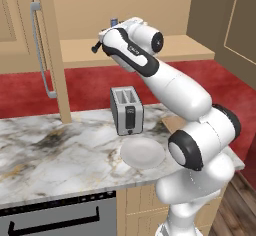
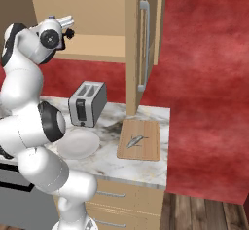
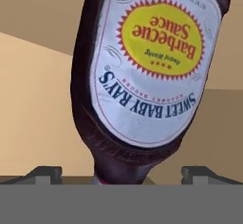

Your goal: Pick the fish from the plate and place it on the cutting board. Then pick the condiment bottle from the cabinet and place it next to the cutting board.

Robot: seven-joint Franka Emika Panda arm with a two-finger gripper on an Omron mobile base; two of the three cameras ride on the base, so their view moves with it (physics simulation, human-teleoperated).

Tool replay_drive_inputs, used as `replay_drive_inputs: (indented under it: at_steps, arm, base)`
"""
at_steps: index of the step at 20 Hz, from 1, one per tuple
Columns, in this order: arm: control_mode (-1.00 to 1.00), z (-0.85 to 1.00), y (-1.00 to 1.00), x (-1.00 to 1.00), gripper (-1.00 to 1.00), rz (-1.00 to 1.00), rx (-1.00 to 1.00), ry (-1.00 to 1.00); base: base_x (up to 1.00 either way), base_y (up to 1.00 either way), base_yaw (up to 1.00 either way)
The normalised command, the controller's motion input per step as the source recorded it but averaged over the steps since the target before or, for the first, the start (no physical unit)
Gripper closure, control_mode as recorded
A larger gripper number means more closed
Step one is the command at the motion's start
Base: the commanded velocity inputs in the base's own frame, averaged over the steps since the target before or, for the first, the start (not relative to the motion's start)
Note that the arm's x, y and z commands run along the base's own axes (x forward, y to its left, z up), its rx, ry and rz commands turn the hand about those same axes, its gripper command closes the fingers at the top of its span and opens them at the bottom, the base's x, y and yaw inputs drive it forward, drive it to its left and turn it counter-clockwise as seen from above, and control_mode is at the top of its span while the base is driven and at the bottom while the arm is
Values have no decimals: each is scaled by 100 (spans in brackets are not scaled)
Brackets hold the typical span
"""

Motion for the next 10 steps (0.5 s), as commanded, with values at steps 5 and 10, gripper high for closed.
replay_drive_inputs:
  at_steps: [5,10]
  arm:
    - [-100,9,1,-21,-100,0,0,0]
    - [-100,1,0,-3,-100,-2,0,0]
  base:
    - [0,0,0]
    - [0,0,0]
